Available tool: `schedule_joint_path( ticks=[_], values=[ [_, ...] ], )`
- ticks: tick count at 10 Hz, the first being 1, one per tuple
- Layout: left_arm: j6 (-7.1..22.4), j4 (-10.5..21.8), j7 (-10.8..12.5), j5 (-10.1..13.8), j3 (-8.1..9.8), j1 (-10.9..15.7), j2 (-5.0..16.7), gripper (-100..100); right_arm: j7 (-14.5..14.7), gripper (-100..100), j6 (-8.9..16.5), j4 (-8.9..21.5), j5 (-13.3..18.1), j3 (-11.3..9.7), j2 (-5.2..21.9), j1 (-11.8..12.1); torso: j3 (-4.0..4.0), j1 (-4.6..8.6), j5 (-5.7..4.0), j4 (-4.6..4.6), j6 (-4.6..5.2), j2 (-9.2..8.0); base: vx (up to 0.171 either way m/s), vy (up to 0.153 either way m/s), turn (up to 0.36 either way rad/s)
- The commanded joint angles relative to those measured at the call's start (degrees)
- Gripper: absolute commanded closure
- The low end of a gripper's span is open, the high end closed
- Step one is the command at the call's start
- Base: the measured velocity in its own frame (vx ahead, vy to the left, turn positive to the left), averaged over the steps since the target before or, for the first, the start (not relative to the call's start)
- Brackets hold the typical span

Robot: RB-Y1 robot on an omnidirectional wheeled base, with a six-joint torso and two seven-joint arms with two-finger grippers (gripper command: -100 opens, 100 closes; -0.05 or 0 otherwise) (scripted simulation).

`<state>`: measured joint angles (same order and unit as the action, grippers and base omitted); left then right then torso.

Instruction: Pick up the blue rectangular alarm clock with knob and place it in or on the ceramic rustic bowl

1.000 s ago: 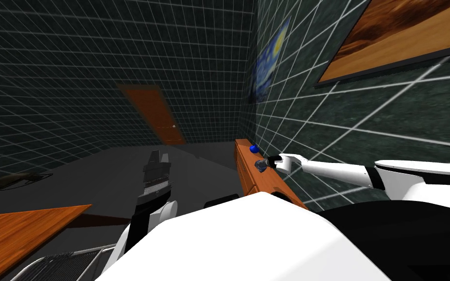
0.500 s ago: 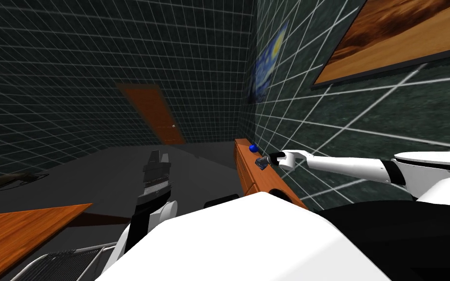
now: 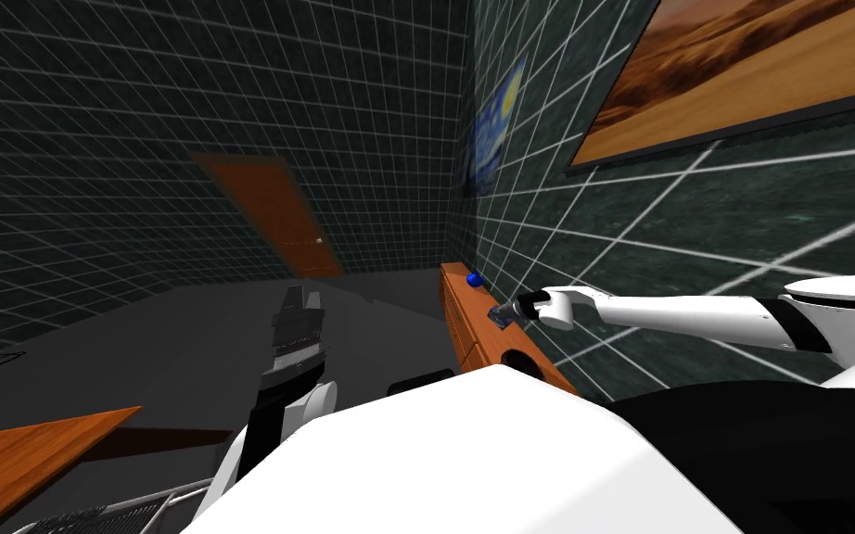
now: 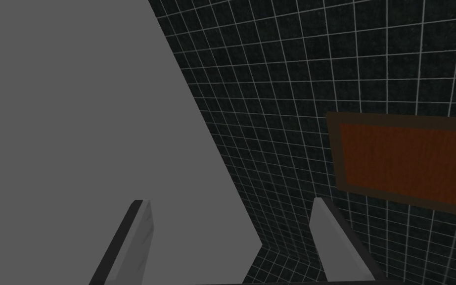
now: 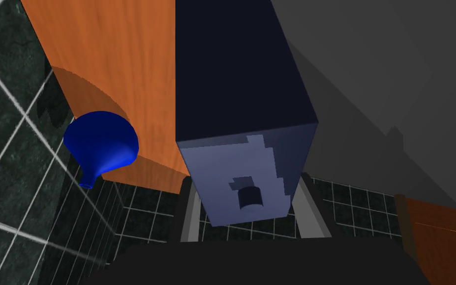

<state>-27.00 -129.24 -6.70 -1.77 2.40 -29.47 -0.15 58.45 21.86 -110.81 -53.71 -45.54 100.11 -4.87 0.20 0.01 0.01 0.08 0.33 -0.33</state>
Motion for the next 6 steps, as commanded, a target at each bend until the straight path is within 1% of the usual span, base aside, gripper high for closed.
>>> schedule_joint_path(
  ticks=[1,2,3,4,5,6],
  values=[
    [0.00,0.00,0.00,0.00,0.00,0.00,0.00,0,-0.23,100,-0.92,-1.98,-2.31,-1.99,2.38,1.27,0.00,0.00,0.00,0.00,0.00,0.00,-0.043,-0.041,-0.263],
    [0.00,0.00,0.00,0.00,0.00,0.00,0.00,0,-0.23,100,-0.92,-1.98,-2.31,-1.99,2.38,1.27,0.05,0.13,-0.04,0.01,0.10,-0.10,-0.041,-0.032,-0.142],
    [0.00,0.00,0.00,0.00,0.00,0.01,0.00,0,-0.32,100,-1.23,-2.73,-3.03,-2.62,3.29,1.74,0.05,0.07,-0.04,0.03,-0.03,-0.08,-0.025,-0.030,-0.068],
    [0.00,0.00,0.00,0.00,0.00,0.01,0.00,0,-0.51,100,-1.82,-4.15,-4.39,-3.87,4.99,2.71,0.01,0.01,-0.03,0.02,-0.05,0.01,-0.019,-0.040,-0.167],
    [0.00,0.00,0.00,0.00,0.00,0.00,0.00,0,-0.62,100,-2.10,-4.81,-5.00,-4.48,5.74,3.19,0.00,0.07,-0.04,0.00,0.07,0.00,-0.020,-0.041,-0.197],
    [0.00,0.00,0.00,0.00,0.00,0.00,0.00,0,-0.62,100,-2.10,-4.81,-5.00,-4.48,5.74,3.19,0.01,0.11,-0.04,0.01,0.10,-0.02,-0.017,-0.029,-0.068]
  ],
)
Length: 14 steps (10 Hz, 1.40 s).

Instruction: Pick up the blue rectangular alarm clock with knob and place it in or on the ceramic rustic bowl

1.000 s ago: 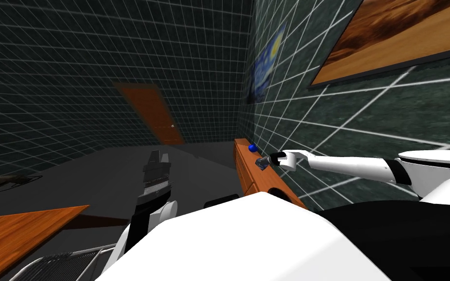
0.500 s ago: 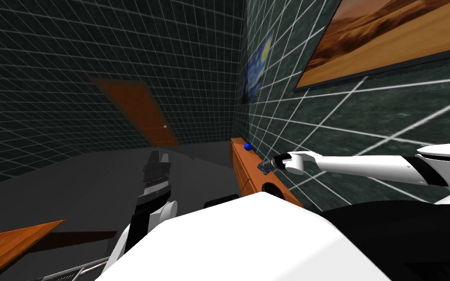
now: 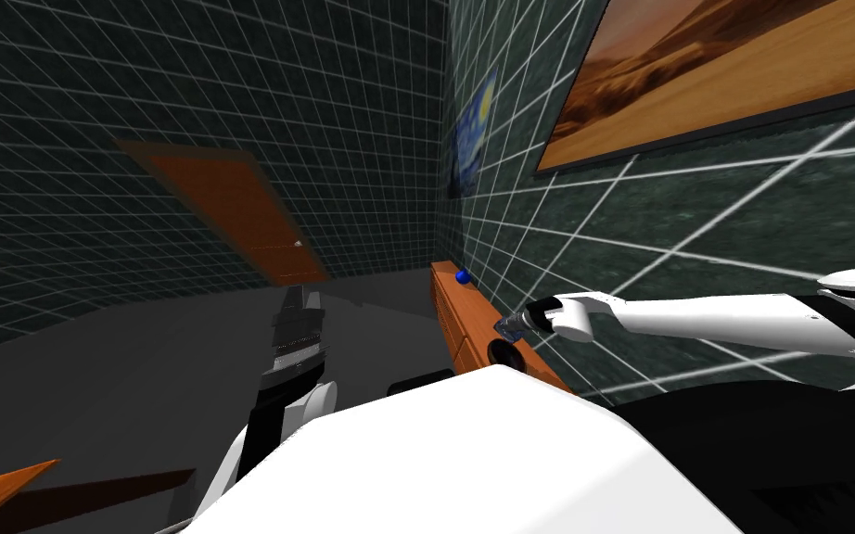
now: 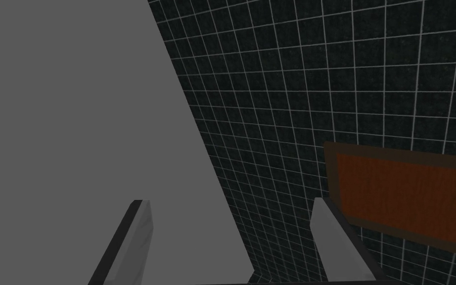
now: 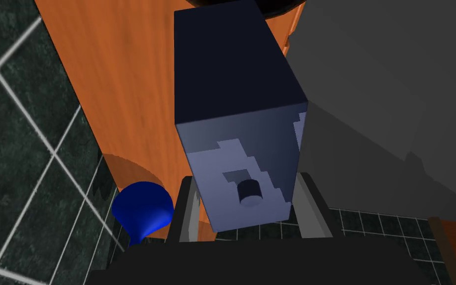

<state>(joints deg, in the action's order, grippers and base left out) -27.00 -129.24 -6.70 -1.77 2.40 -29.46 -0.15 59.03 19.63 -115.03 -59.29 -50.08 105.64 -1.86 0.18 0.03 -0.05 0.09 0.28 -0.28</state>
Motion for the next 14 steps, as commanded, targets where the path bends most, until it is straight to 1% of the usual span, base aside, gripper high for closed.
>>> schedule_joint_path(
  ticks=[1,3,4,5,9,10,11,12,13,14],
  values=[
    [0.00,0.00,0.00,0.00,0.00,0.00,0.00,0,-1.42,100,-0.35,-1.73,-0.45,-1.04,1.49,1.08,0.00,0.00,0.00,0.00,0.00,0.00,-0.018,-0.030,-0.085],
    [0.00,0.00,0.00,0.00,0.00,-0.01,0.00,0,-1.73,100,-0.91,-3.02,-1.62,-2.39,2.96,2.20,0.01,0.02,0.01,-0.01,0.15,-0.03,-0.014,-0.037,-0.167],
    [0.00,0.00,0.00,0.00,0.00,0.00,0.00,0,-1.58,100,-0.94,-2.61,-1.43,-2.06,2.64,1.96,0.00,0.01,0.03,0.00,0.12,-0.01,-0.008,-0.015,-0.037],
    [0.00,0.00,0.00,0.00,0.00,0.00,0.00,0,-1.38,-100,-0.95,-2.61,-1.65,-2.23,2.74,2.07,-0.03,-0.08,0.04,0.00,0.01,0.07,0.000,0.000,0.000],
    [0.00,0.00,0.00,0.00,0.00,0.00,0.00,0,-1.41,-100,-0.93,-2.60,-1.63,-2.23,2.73,2.07,-0.10,-0.19,0.07,-0.02,0.00,0.18,0.000,0.000,0.000],
    [0.00,0.00,0.00,0.00,0.00,0.00,0.00,0,-1.41,0,-0.93,-2.60,-1.63,-2.23,2.73,2.07,-0.10,-0.20,0.07,-0.02,0.00,0.18,0.000,0.000,0.000],
    [0.00,0.00,0.00,0.00,0.00,0.00,0.00,0,-4.27,-100,-3.79,0.26,1.24,0.64,-0.13,3.00,-0.10,-0.20,0.07,-0.02,0.00,0.18,0.042,0.097,-0.115],
    [0.00,0.00,0.00,0.00,-0.01,-0.01,-0.01,0,-6.02,-100,-5.03,1.64,3.38,2.17,-0.14,3.00,-0.16,-0.49,0.11,-0.04,0.01,0.30,0.076,0.131,-0.065],
    [0.00,0.00,0.00,0.00,-0.01,-0.01,-0.01,0,-7.59,-100,-7.05,3.22,4.66,3.61,-0.14,3.00,-0.24,-0.65,0.19,-0.07,-0.03,0.43,0.048,0.064,0.010],
    [0.00,-0.01,0.00,0.00,-0.01,0.00,-0.01,0,-8.46,-100,-8.63,4.79,8.96,3.61,-0.14,3.00,-0.24,-0.49,0.15,-0.08,-0.03,0.41,0.007,0.007,0.018]
  ],
)
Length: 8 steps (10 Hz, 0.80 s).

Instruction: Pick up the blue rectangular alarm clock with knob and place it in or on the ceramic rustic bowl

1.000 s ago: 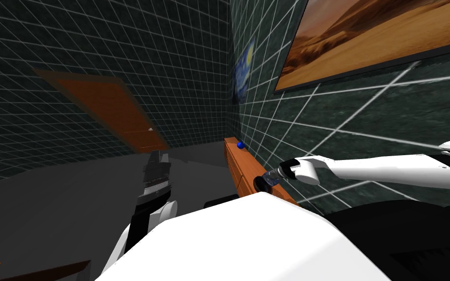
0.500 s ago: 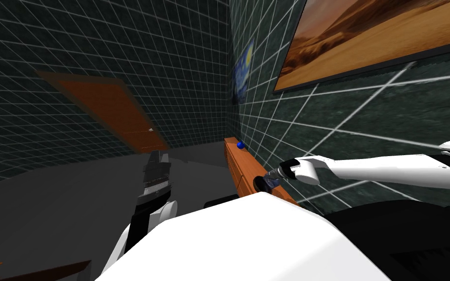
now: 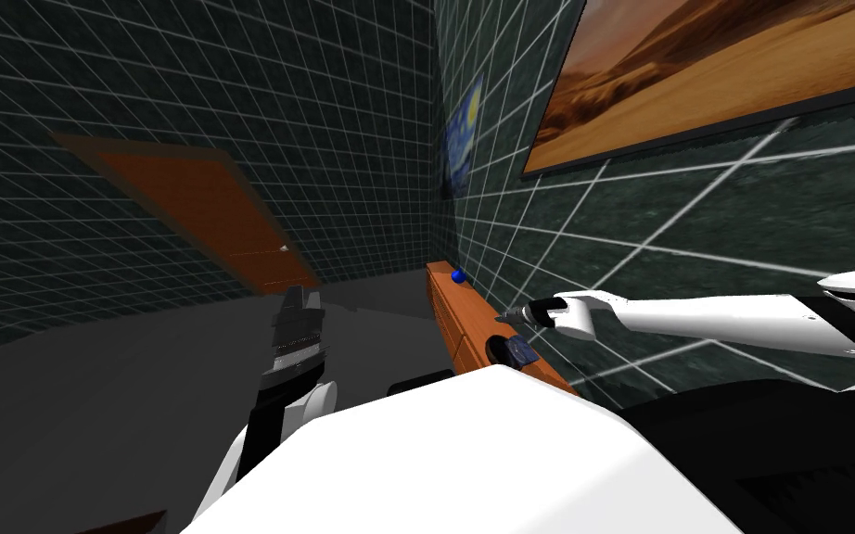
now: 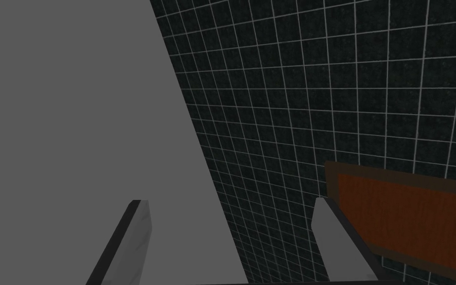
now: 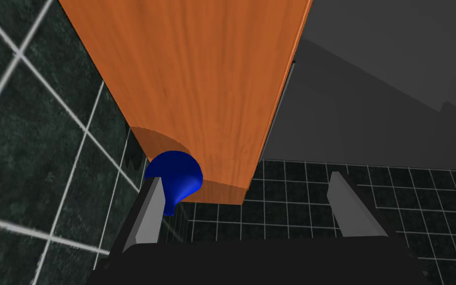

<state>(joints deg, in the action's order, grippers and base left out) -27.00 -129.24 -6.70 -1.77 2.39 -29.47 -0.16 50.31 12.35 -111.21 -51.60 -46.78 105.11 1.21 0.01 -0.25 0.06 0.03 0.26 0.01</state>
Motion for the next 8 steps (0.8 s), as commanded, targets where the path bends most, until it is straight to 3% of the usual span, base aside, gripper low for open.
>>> schedule_joint_path(
  ticks=[1,2,3,4,6,8],
  values=[
    [0.00,0.00,0.00,0.00,0.00,0.00,0.00,0,0.26,-100,-2.80,1.34,2.86,0.30,0.39,-0.08,0.00,0.00,0.00,0.00,0.00,0.00,-0.011,-0.013,0.006],
    [0.00,0.00,0.00,0.00,0.00,0.00,0.00,0,0.26,-100,-2.80,1.34,4.30,0.30,0.39,-0.08,0.06,0.10,-0.03,0.02,0.01,-0.09,-0.010,-0.015,-0.002],
    [0.00,0.00,0.00,0.00,0.00,0.00,0.00,0,-2.81,-100,-5.25,3.91,6.33,3.27,-2.41,0.85,0.08,0.13,-0.05,0.03,0.02,-0.13,0.049,0.078,-0.100],
    [0.00,0.00,0.00,0.00,0.00,-0.01,0.00,0,-5.60,-100,-6.66,5.05,9.79,5.40,-2.48,0.85,0.00,-0.14,-0.01,0.01,0.03,0.02,0.060,0.109,-0.070],
    [0.00,0.00,0.00,0.00,0.00,0.00,0.00,0,-6.80,-100,-10.05,7.42,16.90,6.13,-2.48,0.85,-0.03,-0.22,0.06,-0.01,-0.01,0.05,0.021,0.047,0.008],
    [0.00,0.00,0.00,0.00,0.00,0.00,0.00,0,-6.80,-100,-11.94,9.11,18.08,6.13,-2.48,0.85,0.05,0.07,-0.03,0.02,0.02,-0.08,-0.002,-0.005,-0.001]
  ],
)
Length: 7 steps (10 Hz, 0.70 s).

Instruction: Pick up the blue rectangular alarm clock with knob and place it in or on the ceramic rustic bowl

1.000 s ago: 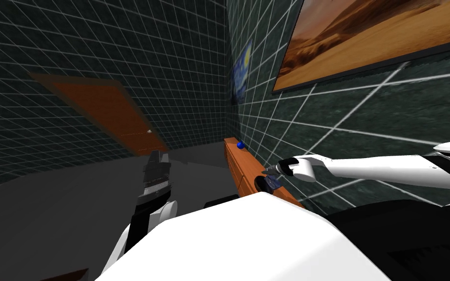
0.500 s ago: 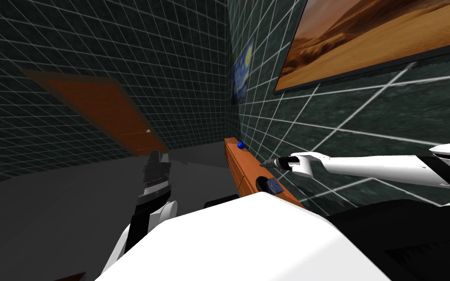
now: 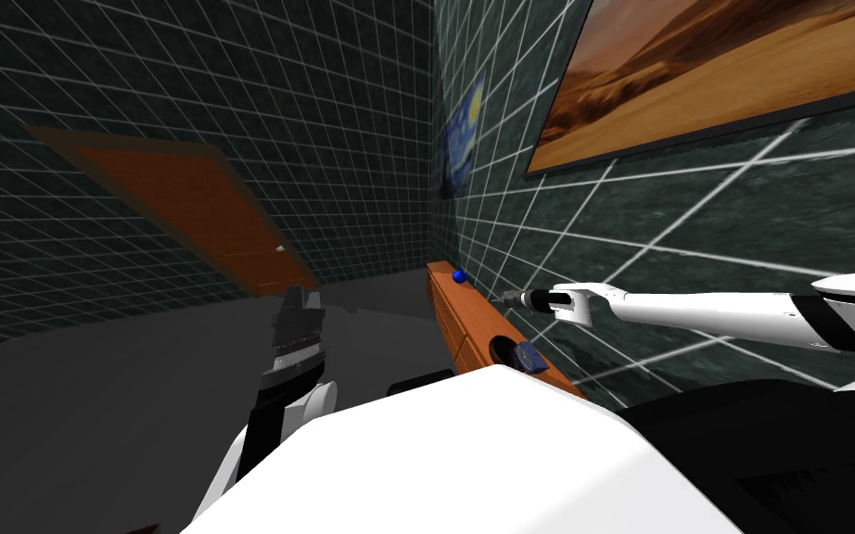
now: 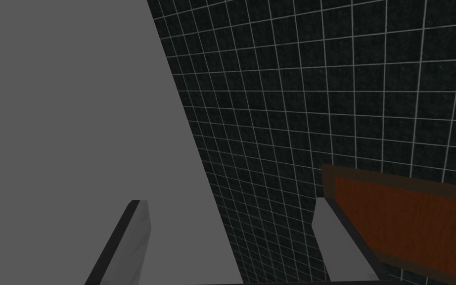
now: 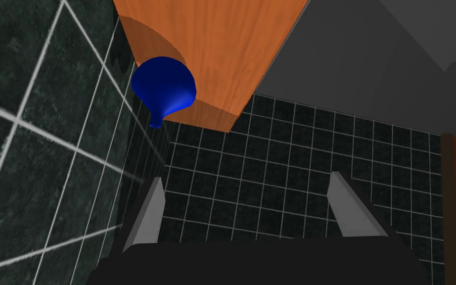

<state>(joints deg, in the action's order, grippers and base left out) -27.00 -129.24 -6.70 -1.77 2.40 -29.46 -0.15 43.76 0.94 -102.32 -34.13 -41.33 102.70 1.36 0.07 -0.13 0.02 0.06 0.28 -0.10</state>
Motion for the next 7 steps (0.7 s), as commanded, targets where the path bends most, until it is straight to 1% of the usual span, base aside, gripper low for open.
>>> schedule_joint_path(
  ticks=[1,2,3,4,5,6,7],
  values=[
    [0.00,0.00,0.00,0.00,0.00,0.00,0.00,0,-2.86,-100,-2.86,2.86,2.86,2.86,-2.86,1.62,0.00,0.00,0.00,0.00,0.00,0.00,0.044,0.091,-0.087],
    [0.00,0.00,0.00,0.00,-0.01,-0.01,-0.01,0,-4.00,-100,-4.41,4.81,4.18,2.14,-2.94,1.42,-0.07,-0.30,0.03,-0.02,0.01,0.12,0.058,0.123,-0.074],
    [0.00,0.00,0.00,0.00,-0.01,-0.01,-0.01,0,-5.84,-100,-6.30,6.92,5.83,1.65,-2.94,0.93,-0.11,-0.43,0.10,-0.04,0.00,0.19,0.033,0.063,-0.007],
    [0.00,0.00,0.00,0.00,-0.01,0.00,-0.01,0,-7.31,-100,-7.95,8.00,7.68,2.54,-2.94,1.62,-0.09,-0.30,0.08,-0.04,-0.02,0.15,0.010,0.013,0.013],
    [0.00,0.00,0.00,0.00,0.00,0.00,0.00,0,-7.31,-100,-9.68,8.00,9.48,4.19,-2.94,1.62,-0.04,-0.12,0.04,-0.02,-0.01,0.07,0.000,-0.009,0.002],
    [0.00,0.00,0.00,0.00,0.00,0.00,0.00,0,-7.31,-100,-9.68,8.00,11.41,5.45,-2.94,1.62,-0.02,-0.03,0.02,0.00,-0.01,0.03,-0.003,-0.013,0.001],
    [0.00,0.00,0.00,0.00,0.00,0.00,0.00,0,-7.31,-100,-9.68,8.00,12.67,6.53,-2.94,1.62,0.00,-0.01,0.02,0.00,-0.01,0.01,-0.004,-0.010,0.001]
  ],
)
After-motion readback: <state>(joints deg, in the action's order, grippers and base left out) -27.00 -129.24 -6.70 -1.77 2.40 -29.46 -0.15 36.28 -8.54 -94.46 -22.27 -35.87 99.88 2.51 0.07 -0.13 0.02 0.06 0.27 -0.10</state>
